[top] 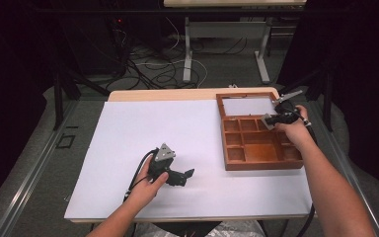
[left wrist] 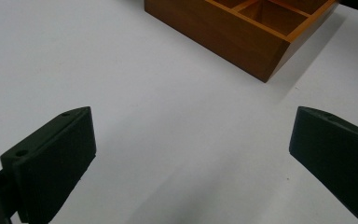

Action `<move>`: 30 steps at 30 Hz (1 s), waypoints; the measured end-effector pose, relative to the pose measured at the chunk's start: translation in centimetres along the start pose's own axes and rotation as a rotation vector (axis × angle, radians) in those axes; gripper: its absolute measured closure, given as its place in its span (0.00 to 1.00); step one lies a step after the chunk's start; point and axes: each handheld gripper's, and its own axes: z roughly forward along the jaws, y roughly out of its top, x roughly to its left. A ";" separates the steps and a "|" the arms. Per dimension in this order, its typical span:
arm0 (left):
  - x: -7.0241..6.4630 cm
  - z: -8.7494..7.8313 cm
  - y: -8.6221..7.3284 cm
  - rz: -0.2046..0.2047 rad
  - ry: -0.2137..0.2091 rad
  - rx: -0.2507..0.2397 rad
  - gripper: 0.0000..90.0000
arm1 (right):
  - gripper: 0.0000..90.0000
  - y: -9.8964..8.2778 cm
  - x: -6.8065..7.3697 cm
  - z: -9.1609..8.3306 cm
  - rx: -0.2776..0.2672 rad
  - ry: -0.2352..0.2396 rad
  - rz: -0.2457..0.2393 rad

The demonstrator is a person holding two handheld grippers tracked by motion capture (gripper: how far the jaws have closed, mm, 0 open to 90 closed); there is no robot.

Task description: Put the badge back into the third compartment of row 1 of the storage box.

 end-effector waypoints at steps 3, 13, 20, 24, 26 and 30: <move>-0.1 0.1 0.0 -0.003 0.000 -0.005 0.01 | 0.93 0.0 0.1 0.1 0.009 0.004 -0.008; 0.1 -0.1 0.1 -0.001 -0.003 -0.005 0.01 | 0.70 0.3 0.6 -0.4 -0.044 -0.022 0.031; 0.2 -0.3 0.2 -0.013 -0.001 -0.012 0.01 | 0.58 0.6 1.6 -1.7 -0.110 0.009 0.069; 0.3 -0.4 0.2 -0.014 0.014 -0.023 0.01 | 0.51 0.7 2.4 -2.7 -0.133 0.028 0.111; 0.2 -0.5 0.2 -0.022 0.018 -0.026 0.01 | 0.43 0.6 2.9 -3.2 -0.168 0.037 0.143; 0.3 -0.6 0.4 -0.015 0.019 -0.024 0.01 | 0.30 0.6 4.2 -4.1 -0.213 0.057 0.163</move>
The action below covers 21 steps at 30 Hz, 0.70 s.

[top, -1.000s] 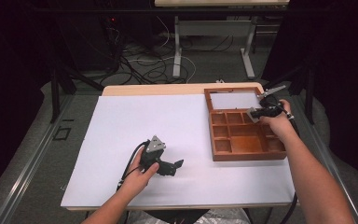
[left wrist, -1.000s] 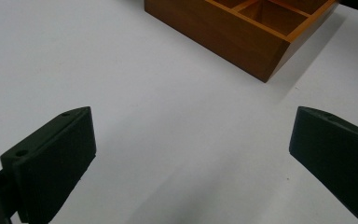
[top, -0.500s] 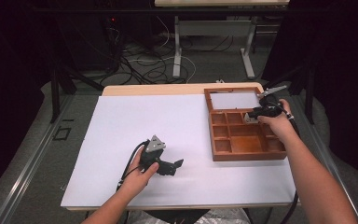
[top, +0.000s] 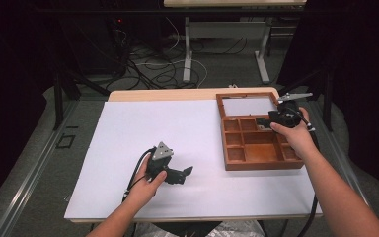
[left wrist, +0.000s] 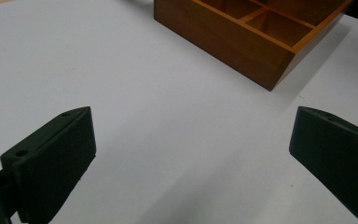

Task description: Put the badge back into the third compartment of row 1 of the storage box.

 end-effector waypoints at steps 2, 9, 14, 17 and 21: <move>0.0 0.0 0.0 -0.006 0.000 -0.003 0.01 | 0.24 -0.1 0.7 -0.4 -0.013 0.004 -0.017; 0.2 -0.6 0.4 -0.037 -0.012 -0.020 0.01 | 0.16 -0.7 3.4 -1.9 -0.052 0.034 -0.028; 0.4 -1.4 0.5 -0.049 -0.011 -0.025 0.01 | 0.07 -1.4 5.1 -2.6 -0.074 0.067 -0.032; 0.6 -1.9 0.3 -0.054 -0.004 -0.036 0.01 | 0.00 -2.0 6.3 -2.9 -0.083 0.094 -0.041; 0.8 -2.6 0.1 -0.059 0.001 -0.037 0.01 | 0.00 -3.1 7.9 -3.2 -0.085 0.122 -0.057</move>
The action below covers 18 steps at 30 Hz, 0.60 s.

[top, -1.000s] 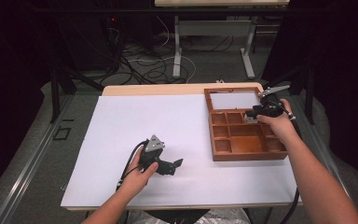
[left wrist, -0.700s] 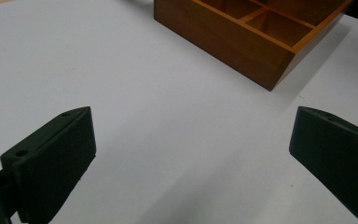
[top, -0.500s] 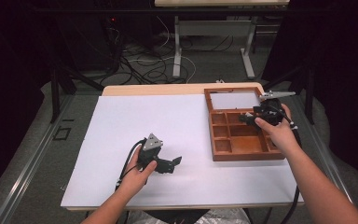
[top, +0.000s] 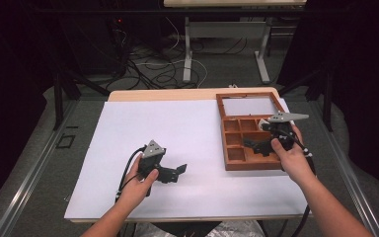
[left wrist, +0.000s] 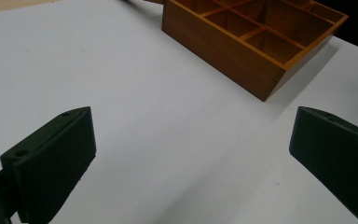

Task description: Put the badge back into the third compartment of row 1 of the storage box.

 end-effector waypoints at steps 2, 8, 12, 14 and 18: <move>0.1 -0.3 -0.1 -0.005 0.003 -0.001 0.01 | 0.00 -0.6 0.9 -0.1 -0.006 0.005 -0.014; 0.2 -1.0 -0.5 -0.020 0.007 -0.005 0.01 | 0.00 -2.5 3.3 0.0 -0.026 0.032 -0.069; 0.4 -1.4 -0.8 -0.036 0.011 -0.008 0.01 | 0.00 -3.8 4.2 0.4 -0.030 0.054 -0.062; 0.5 -1.6 -0.8 -0.037 0.018 -0.012 0.01 | 0.00 -4.3 4.4 0.4 -0.036 0.045 -0.056; 0.8 -1.9 -1.0 -0.059 0.025 -0.028 0.01 | 0.00 -5.4 4.3 0.5 -0.041 0.041 -0.021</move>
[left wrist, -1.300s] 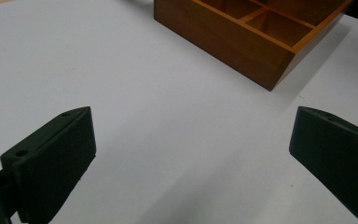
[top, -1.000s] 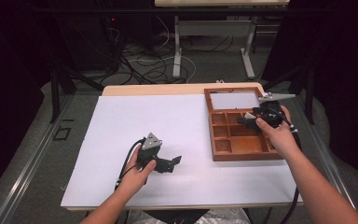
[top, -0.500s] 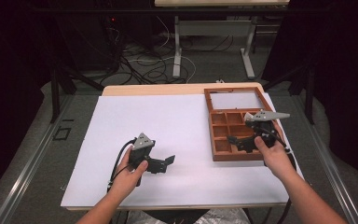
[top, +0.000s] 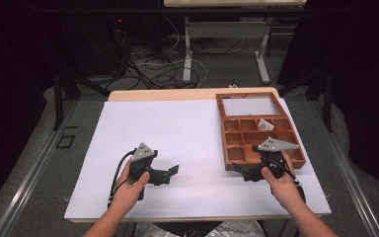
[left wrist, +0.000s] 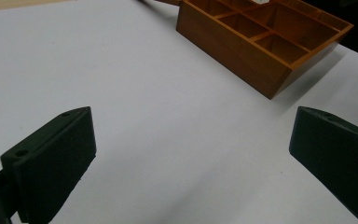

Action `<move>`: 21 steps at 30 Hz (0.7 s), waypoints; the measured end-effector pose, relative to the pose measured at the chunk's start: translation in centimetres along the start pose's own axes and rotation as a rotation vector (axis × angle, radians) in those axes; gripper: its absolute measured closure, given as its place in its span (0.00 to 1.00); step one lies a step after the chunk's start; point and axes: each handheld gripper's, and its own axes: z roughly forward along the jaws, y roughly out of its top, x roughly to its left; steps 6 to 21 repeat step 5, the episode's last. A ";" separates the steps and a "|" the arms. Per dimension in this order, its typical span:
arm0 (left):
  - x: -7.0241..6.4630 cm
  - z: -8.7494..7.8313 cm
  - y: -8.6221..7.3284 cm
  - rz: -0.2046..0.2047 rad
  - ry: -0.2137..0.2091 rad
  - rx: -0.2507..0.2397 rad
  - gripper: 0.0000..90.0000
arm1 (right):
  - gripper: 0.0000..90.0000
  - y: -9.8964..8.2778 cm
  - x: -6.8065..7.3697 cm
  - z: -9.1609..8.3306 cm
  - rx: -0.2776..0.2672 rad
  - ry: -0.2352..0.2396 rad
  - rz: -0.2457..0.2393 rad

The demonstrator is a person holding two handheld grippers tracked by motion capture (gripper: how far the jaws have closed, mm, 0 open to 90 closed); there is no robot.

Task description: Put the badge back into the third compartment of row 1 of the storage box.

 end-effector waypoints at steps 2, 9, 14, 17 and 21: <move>0.1 -0.2 0.0 -0.007 0.002 -0.001 0.01 | 0.00 -0.5 -0.1 0.1 0.005 0.001 0.012; 0.3 -0.3 0.0 0.003 0.007 -0.003 0.01 | 0.00 -1.2 -0.1 0.2 0.013 0.006 0.021; 0.3 -0.3 0.0 0.003 0.007 -0.003 0.01 | 0.00 -1.2 -0.1 0.2 0.013 0.006 0.021; 0.3 -0.3 0.0 0.003 0.007 -0.003 0.01 | 0.00 -1.2 -0.1 0.2 0.013 0.006 0.021; 0.3 -0.3 0.0 0.003 0.007 -0.003 0.01 | 0.00 -1.2 -0.1 0.2 0.013 0.006 0.021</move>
